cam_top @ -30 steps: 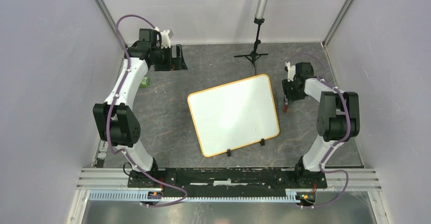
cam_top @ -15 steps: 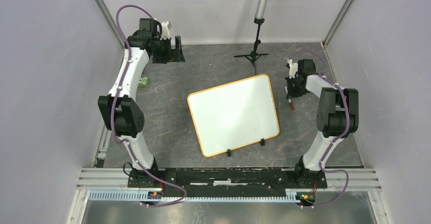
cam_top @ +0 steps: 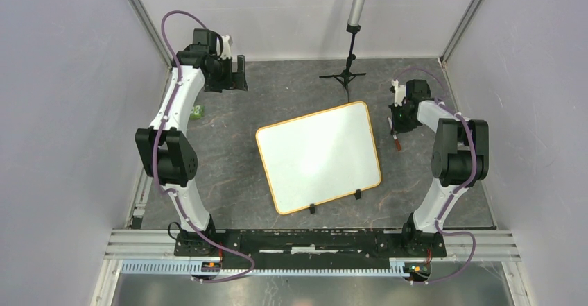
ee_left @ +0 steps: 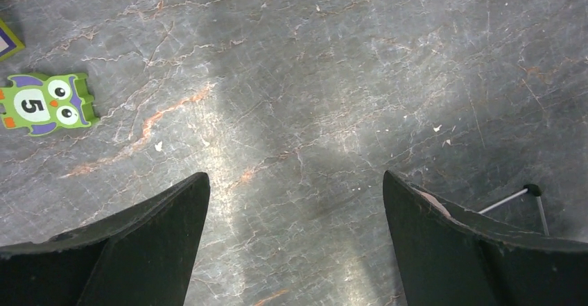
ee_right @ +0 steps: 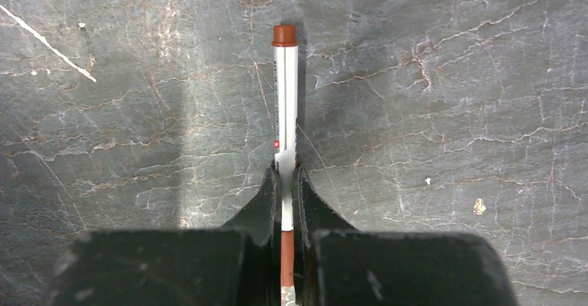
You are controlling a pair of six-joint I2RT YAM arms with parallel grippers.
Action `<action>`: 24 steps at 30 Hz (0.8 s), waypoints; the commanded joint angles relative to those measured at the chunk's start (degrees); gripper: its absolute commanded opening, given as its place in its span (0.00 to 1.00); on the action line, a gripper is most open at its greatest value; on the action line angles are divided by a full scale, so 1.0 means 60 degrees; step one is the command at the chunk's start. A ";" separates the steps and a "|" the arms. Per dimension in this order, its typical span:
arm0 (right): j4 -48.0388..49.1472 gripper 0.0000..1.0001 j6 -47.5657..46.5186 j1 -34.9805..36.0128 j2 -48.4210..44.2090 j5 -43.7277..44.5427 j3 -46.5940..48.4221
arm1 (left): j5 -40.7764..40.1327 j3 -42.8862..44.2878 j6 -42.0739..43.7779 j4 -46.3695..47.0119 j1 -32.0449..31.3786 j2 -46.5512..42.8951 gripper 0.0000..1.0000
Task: Write a sentence on the whiteboard
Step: Pick up the whiteboard marker at the center of the board.
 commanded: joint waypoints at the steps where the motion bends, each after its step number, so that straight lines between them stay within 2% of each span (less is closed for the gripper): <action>1: 0.0104 0.00 -0.0102 0.0053 0.0148 0.0075 0.0308 | -0.0393 0.0189 0.0161 0.0005 0.0003 -0.0045 1.00; 12: -0.0029 0.00 0.0006 0.0026 -0.0062 0.0002 0.0458 | -0.0042 0.0918 0.0437 -0.1059 -0.0007 0.0277 1.00; 21: -0.0114 0.00 0.0404 -0.0551 -0.1099 -0.0900 0.0825 | 0.0061 -0.0375 0.0628 -0.0048 0.0001 -0.0462 1.00; 24: -0.0230 0.00 0.0532 -0.0731 -0.1530 -0.1316 0.1161 | 0.0563 -0.0716 0.0630 0.0229 0.0095 -0.0638 1.00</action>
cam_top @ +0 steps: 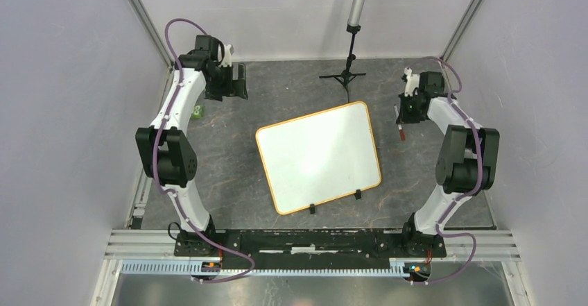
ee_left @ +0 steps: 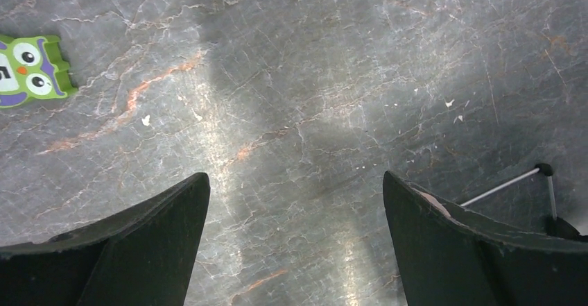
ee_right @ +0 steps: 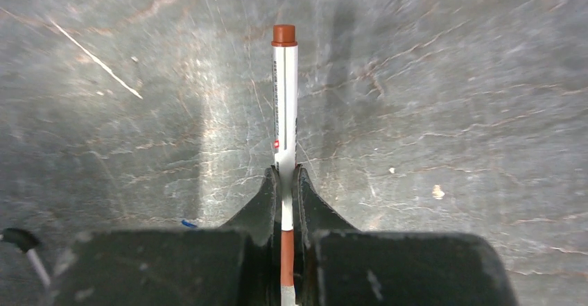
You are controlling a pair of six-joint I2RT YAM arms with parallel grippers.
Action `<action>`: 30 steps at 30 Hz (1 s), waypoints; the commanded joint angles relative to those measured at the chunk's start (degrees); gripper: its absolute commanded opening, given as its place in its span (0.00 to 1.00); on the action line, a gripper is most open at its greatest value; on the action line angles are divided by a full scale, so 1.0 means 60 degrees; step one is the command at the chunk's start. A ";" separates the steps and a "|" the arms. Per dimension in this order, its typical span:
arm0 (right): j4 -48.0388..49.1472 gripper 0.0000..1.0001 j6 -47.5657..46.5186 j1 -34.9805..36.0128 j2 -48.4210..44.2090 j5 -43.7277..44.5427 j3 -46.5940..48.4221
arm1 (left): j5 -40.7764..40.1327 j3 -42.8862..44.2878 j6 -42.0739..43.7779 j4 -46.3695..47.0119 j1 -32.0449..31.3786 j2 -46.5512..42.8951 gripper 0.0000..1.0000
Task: Write a sentence on the whiteboard
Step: Pick up the whiteboard marker at the center of the board, then open the whiteboard marker.
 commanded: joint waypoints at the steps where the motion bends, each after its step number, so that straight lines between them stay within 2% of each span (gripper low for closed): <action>1: -0.0053 0.00 0.0308 -0.0237 -0.1175 -0.0795 0.0936 | 0.0905 -0.0368 0.0588 0.0702 0.0137 -0.0703 1.00; 7: 0.0030 0.00 0.0666 -0.0245 -0.2351 -0.1779 0.1407 | 0.2514 -0.0419 0.0815 0.0790 0.0434 -0.1236 1.00; 11: 0.0435 0.00 0.1432 -0.0245 -0.3158 -0.3161 0.1483 | 0.3618 -0.0521 0.1390 0.0791 0.0554 -0.2058 1.00; 15: 0.2482 0.00 0.2767 0.0012 -0.4144 -0.4673 0.0729 | 0.5293 -0.0516 0.1487 0.0955 0.0548 -0.2785 1.00; 19: 0.4469 0.00 0.4462 0.0981 -0.4780 -0.4713 0.0164 | 0.6378 -0.1007 0.0343 0.2609 0.0442 -0.3569 1.00; 22: 0.5317 0.00 0.5327 0.2131 -0.4990 -0.4299 0.0011 | 0.6254 -0.1429 -0.0510 0.3797 -0.0171 -0.4126 1.00; 28: 0.5692 0.00 0.6334 0.3880 -0.4645 -0.2852 0.0481 | 0.4259 -0.2084 -0.0818 0.4716 -0.2483 -0.4421 0.97; 30: 0.5435 0.00 0.6441 0.4364 -0.4464 -0.2276 0.0805 | 0.3573 -0.2306 -0.1242 0.5157 -0.2893 -0.4351 0.95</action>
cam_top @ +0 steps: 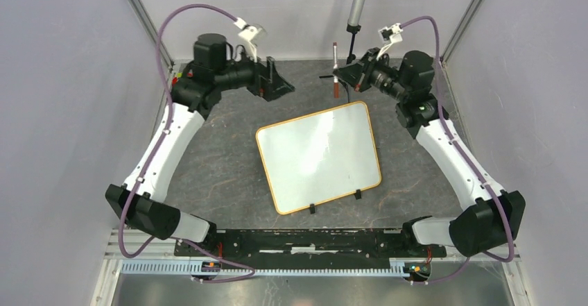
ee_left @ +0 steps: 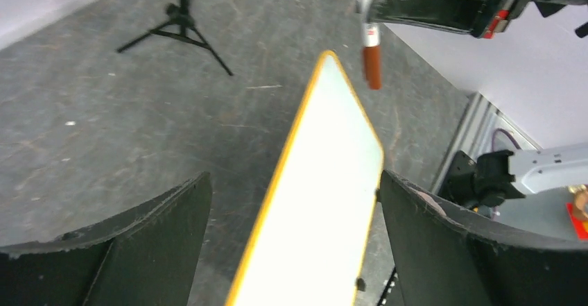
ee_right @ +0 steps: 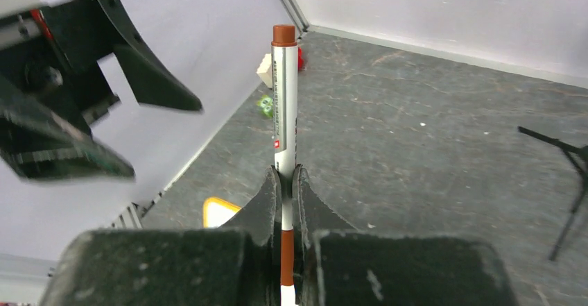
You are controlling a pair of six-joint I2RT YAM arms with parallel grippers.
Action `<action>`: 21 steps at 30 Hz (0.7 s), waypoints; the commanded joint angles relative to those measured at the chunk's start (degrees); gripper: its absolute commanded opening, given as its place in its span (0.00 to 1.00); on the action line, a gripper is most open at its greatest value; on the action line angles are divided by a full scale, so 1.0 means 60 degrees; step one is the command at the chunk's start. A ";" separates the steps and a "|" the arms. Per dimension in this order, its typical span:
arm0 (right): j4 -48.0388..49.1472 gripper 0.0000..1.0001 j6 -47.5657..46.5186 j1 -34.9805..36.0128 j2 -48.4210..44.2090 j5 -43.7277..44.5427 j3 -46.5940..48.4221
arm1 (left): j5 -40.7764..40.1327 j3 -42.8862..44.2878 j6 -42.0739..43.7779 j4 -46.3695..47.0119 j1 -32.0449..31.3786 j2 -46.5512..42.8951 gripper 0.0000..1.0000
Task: Write a sentence on the whiteboard
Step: Open the whiteboard marker.
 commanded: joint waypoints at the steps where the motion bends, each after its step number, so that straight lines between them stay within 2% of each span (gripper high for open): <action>1: 0.0492 0.00 0.0952 0.0857 0.0327 0.1465 0.0714 | -0.1631 -0.0574 -0.1269 0.1509 -0.0919 0.0029 0.94; 4: 0.0096 0.00 0.1477 0.1273 0.0612 0.2082 0.1138 | -0.1951 -0.0997 -0.2020 0.2419 -0.1288 0.0084 0.93; 8: -0.0467 0.00 0.1732 0.1660 0.1016 0.2765 0.1700 | -0.2758 -0.1117 -0.2193 0.2938 -0.2026 0.0397 0.90; 9: -0.0771 0.00 0.1783 0.1734 -0.0616 0.2880 0.1780 | -0.2916 -0.1112 -0.2274 0.3013 -0.2112 0.0499 0.89; 10: -0.0887 0.00 0.1862 0.1811 0.1099 0.3062 0.1850 | -0.2917 -0.1115 -0.2407 0.3122 -0.2169 0.0620 0.89; 14: -0.1369 0.00 0.1897 0.2115 0.1236 0.3852 0.2159 | -0.2868 -0.0982 -0.2617 0.3456 -0.2436 0.0969 0.85; 18: -0.1417 0.00 0.2059 0.2318 0.1316 0.3915 0.2184 | -0.3005 -0.0696 -0.2646 0.3567 -0.2709 0.1288 0.80; 21: -0.1495 0.00 0.2118 0.2378 0.1338 0.3975 0.2198 | -0.3262 -0.0549 -0.2745 0.3555 -0.2732 0.1441 0.68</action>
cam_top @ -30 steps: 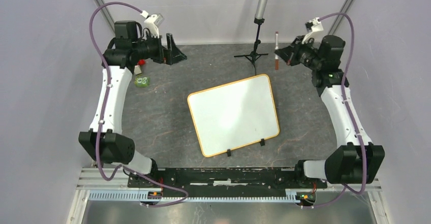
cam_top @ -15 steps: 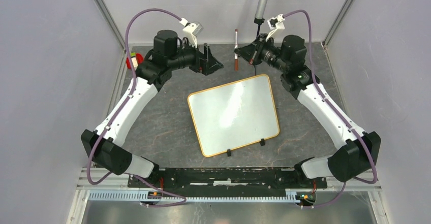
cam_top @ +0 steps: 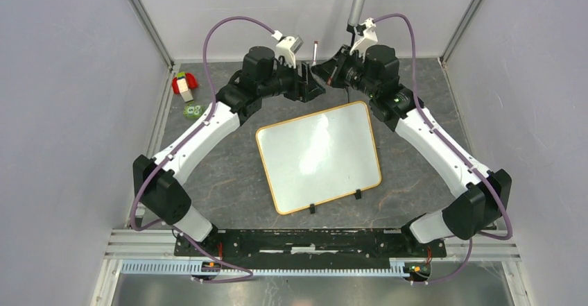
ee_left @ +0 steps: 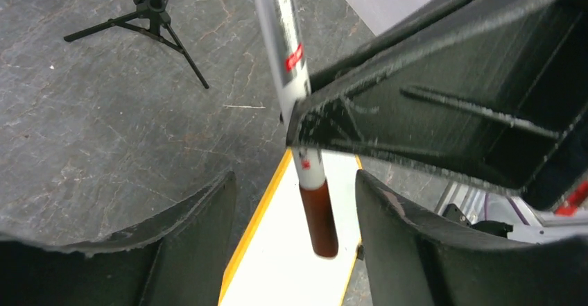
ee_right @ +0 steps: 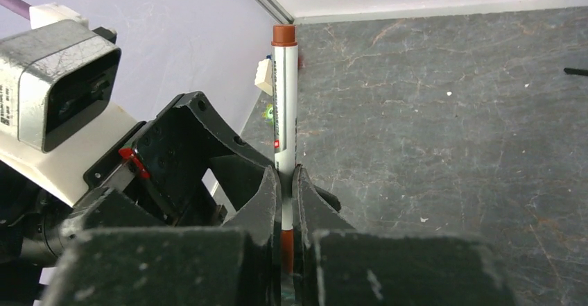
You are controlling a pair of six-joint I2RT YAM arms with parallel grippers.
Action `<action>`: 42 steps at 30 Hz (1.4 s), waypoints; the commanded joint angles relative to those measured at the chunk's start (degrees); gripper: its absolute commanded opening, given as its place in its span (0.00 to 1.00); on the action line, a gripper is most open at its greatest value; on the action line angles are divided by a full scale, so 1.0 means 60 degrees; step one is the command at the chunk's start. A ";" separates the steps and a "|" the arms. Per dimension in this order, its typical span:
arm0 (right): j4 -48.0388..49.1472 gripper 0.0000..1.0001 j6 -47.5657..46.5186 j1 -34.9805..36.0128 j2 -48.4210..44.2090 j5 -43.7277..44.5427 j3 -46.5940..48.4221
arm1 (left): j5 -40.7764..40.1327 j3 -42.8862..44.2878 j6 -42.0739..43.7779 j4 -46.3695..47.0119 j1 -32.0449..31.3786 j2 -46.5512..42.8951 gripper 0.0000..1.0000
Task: Write a sentence on the whiteboard
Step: Open the whiteboard marker.
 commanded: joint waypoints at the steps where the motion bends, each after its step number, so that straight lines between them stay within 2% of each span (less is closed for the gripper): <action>1: -0.0143 0.00 0.0223 0.0101 0.0009 0.0502 0.0474 | -0.0662 0.0566 -0.0460 0.0522 -0.0094 0.0197 0.61; 4: -0.0209 0.00 0.0159 0.0099 0.0029 0.0641 0.0586 | -0.0817 0.0515 -0.0351 0.0351 -0.0090 0.0231 0.47; 7: 0.0155 0.00 0.0056 0.0101 0.0041 0.0302 0.0483 | -0.0533 0.0338 -0.0238 0.0391 -0.0074 0.0149 0.12; 8: 0.0328 0.00 -0.0071 0.0101 0.0030 0.0126 0.0424 | -0.0511 0.0294 -0.0206 0.0381 -0.0059 0.0085 0.05; 9: 0.0479 0.04 -0.0209 0.0101 -0.0009 -0.0025 0.0339 | -0.0488 0.0249 -0.0143 0.0360 -0.0046 0.0024 0.03; 11: 0.0751 0.23 -0.0664 0.0069 -0.0112 -0.0376 0.0213 | -0.0432 0.0213 0.0197 0.0201 0.0007 -0.0121 0.03; 15: 0.1353 0.46 -0.1868 -0.0118 -0.0640 -0.1288 -0.0339 | -0.0141 0.0478 0.1099 -0.0903 0.0350 -0.0357 0.02; 17: 0.1303 0.60 -0.2714 -0.0237 -0.1013 -0.1570 -0.0637 | 0.0114 0.0757 0.1972 -0.1789 0.0533 -0.0388 0.02; 19: 0.1182 0.67 -0.3329 -0.0463 -0.1250 -0.2092 -0.0868 | 0.0236 0.0954 0.2989 -0.2626 0.0659 -0.0499 0.02; 24: 0.0943 0.82 -0.3794 -0.1411 -0.1411 -0.4721 -0.1008 | 0.0487 0.0524 0.5494 -0.3577 0.0778 -0.1285 0.03; 29: -0.0102 0.84 -0.4087 -0.2021 -0.1241 -0.7201 -0.0871 | 0.0659 0.0136 0.7557 -0.4055 0.0777 -0.2004 0.04; 32: -0.0876 0.83 -0.4106 -0.1937 -0.1216 -0.7727 -0.0581 | 0.0680 0.0360 0.8778 -0.4656 0.0755 -0.2016 0.07; 37: -0.0730 0.77 -0.3631 -0.1631 -0.1624 -0.7717 -0.0893 | 0.0538 0.1422 1.0393 -0.6093 0.0715 -0.1571 0.06; 42: -0.0289 0.75 -0.3077 -0.1076 -0.1425 -0.7477 -0.1202 | 0.0283 0.1170 1.1541 -0.6423 0.0242 -0.1760 0.03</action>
